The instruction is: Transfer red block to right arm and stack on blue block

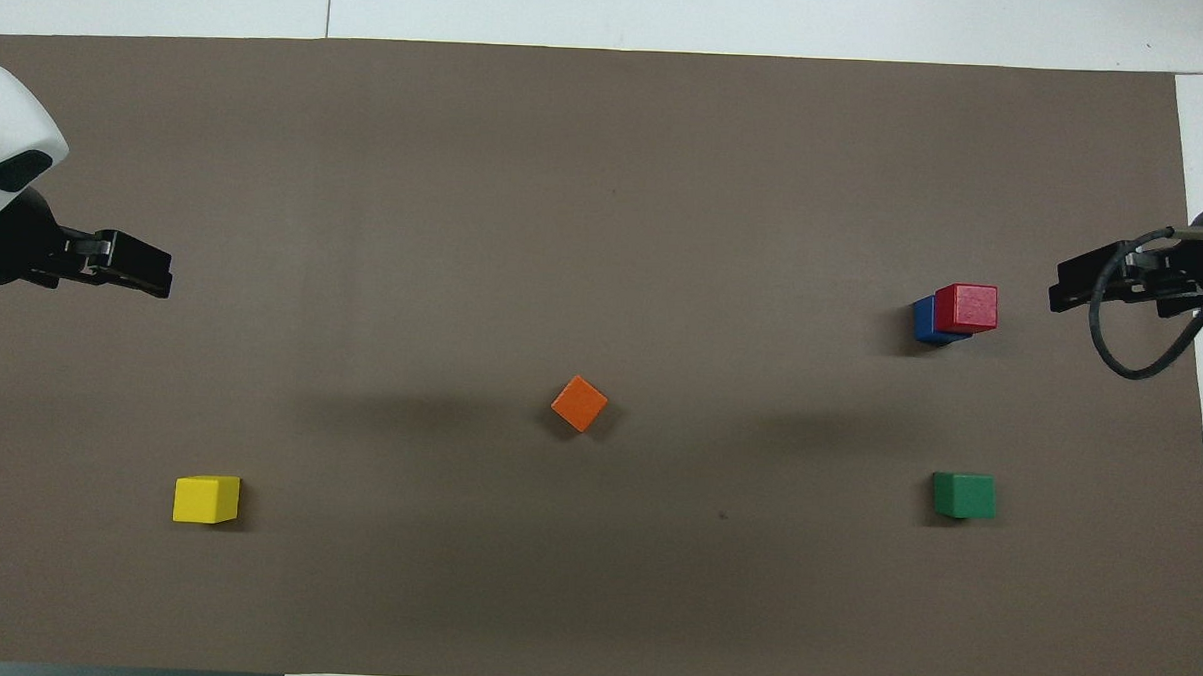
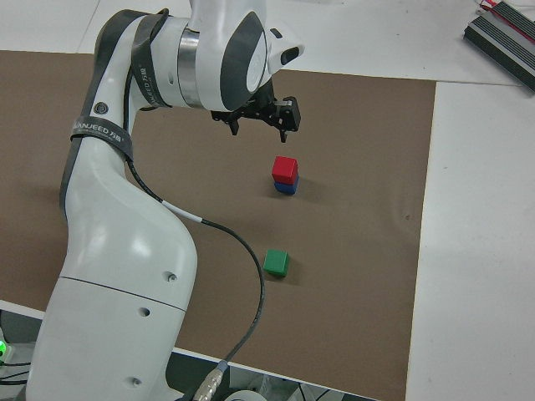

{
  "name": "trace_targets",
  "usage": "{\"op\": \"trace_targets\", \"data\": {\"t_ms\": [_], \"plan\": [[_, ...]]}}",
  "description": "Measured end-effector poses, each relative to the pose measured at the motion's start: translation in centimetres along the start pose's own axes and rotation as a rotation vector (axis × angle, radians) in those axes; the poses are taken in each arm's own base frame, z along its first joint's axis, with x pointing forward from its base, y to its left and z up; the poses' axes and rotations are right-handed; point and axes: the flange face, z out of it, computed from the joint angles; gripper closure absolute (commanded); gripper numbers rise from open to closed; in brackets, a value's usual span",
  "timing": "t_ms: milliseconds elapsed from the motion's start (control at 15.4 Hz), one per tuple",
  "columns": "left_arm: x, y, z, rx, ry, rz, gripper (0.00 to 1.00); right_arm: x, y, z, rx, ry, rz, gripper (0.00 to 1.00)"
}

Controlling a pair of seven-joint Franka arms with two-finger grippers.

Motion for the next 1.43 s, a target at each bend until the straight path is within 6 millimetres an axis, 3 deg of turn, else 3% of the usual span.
{"op": "trace_targets", "data": {"t_ms": [1432], "plan": [[-0.5,-1.2,-0.6,0.000,0.008,-0.023,0.00,0.0,1.1,-0.5,-0.062,0.009,-0.011,0.00]]}}
